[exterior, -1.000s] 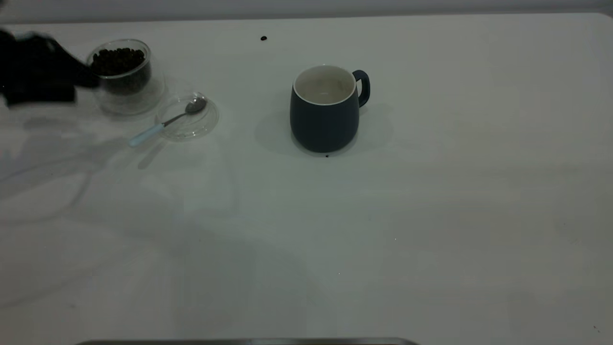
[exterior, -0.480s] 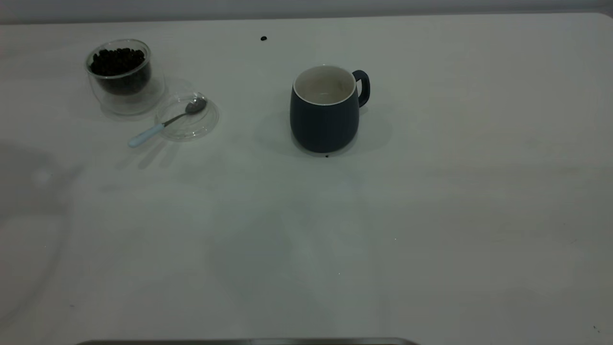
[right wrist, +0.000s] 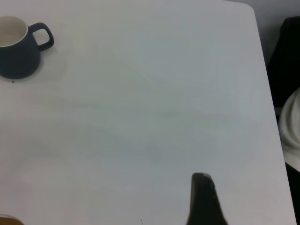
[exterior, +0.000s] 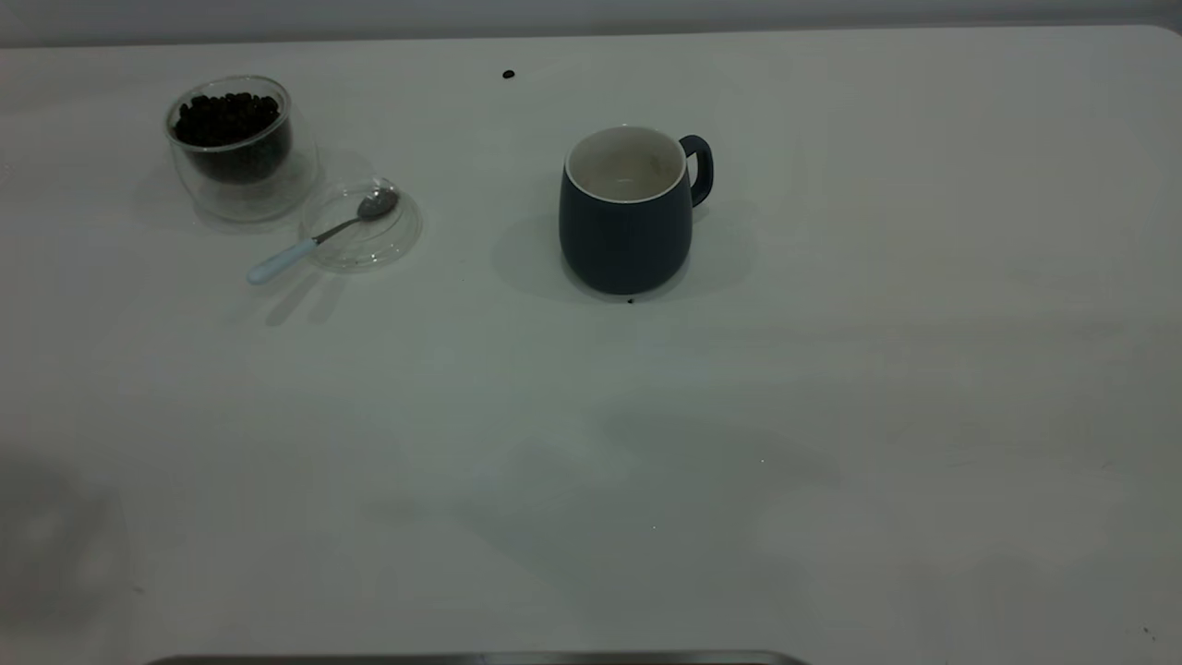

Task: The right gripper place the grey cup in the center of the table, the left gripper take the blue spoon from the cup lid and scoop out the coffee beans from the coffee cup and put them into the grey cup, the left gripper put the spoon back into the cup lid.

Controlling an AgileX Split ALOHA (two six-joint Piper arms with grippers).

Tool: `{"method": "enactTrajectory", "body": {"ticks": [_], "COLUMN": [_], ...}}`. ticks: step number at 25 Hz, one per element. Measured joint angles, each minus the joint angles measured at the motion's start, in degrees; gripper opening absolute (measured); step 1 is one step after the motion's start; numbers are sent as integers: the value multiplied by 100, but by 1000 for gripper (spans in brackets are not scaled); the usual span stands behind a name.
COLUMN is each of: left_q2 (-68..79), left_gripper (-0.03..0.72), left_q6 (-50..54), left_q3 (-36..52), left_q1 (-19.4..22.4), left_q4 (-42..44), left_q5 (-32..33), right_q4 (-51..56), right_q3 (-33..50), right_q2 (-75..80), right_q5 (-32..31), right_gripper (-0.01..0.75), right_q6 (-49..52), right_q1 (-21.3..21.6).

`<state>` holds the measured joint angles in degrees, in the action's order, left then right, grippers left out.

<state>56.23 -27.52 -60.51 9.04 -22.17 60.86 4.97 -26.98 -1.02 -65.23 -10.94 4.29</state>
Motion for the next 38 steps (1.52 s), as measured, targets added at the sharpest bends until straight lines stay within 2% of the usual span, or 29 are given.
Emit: {"method": "enactTrajectory", "body": {"ticks": [4, 10, 15, 23, 38], "left_q2": [-664, -1834, -2945, -3975, -5585], "left_gripper": [592, 592, 592, 592, 592], "left_q6": [824, 2000, 2352, 2534, 2587], "left_q3": [0, 351, 1456, 3183, 3276], "left_q1": [-516, -822, -835, -889, -901], "left_q4": [687, 1474, 1928, 1969, 1974], "left_q5": [506, 591, 596, 462, 405], "right_q4": [0, 0, 0, 0, 0], "right_q3": [0, 0, 0, 0, 0], "right_q2": [0, 0, 0, 0, 0], "right_q5": [0, 0, 0, 0, 0], "right_gripper": [459, 459, 459, 459, 459], "right_q6": [0, 0, 0, 0, 0], "right_q1": [0, 0, 0, 0, 0]}}
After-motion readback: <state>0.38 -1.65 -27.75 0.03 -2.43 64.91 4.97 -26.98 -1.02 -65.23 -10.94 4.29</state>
